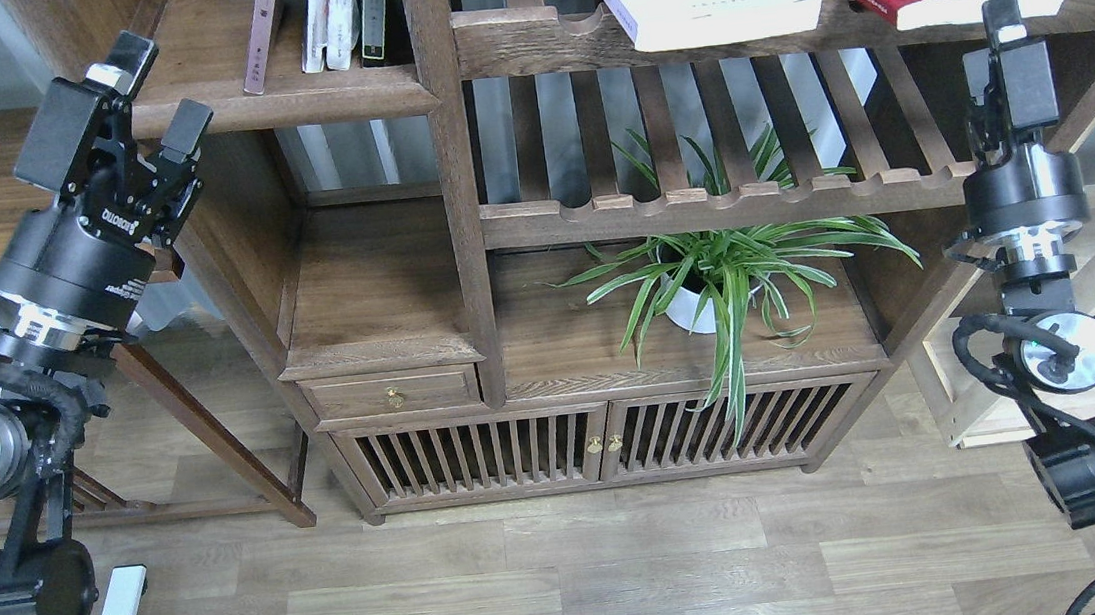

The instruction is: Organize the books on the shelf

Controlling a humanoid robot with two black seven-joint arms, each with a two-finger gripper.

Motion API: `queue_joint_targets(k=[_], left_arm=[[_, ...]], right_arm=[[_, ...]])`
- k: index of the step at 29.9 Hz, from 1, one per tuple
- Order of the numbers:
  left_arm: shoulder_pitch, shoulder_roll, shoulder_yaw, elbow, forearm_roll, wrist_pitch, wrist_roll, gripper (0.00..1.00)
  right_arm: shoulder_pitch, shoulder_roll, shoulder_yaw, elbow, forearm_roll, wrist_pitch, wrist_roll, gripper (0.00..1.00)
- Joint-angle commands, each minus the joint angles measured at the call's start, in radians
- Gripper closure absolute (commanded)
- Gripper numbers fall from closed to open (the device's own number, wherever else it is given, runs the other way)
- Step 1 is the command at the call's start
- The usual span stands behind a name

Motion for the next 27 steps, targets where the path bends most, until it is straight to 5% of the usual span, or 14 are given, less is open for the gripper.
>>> queue_joint_targets(k=[1, 12, 27], left_arm=[[0.001, -0.002, 0.000, 0.003, 0.002, 0.000, 0.000, 0.00], [0.001, 0.026, -0.015, 0.052, 0.002, -0.120, 0.000, 0.00], [0.003, 0.034, -0.014, 0.052, 0.002, -0.123, 0.000, 0.00]], right_arm=[[0.001, 0.000, -0.002, -0.002, 0.000, -0.034, -0.005, 0.00], [0.066, 0.006, -0.040, -0.021, 0.000, -0.038, -0.007, 0.00], [0.099, -0.019, -0.051, -0.040, -0.003, -0.046, -0.007, 0.00]])
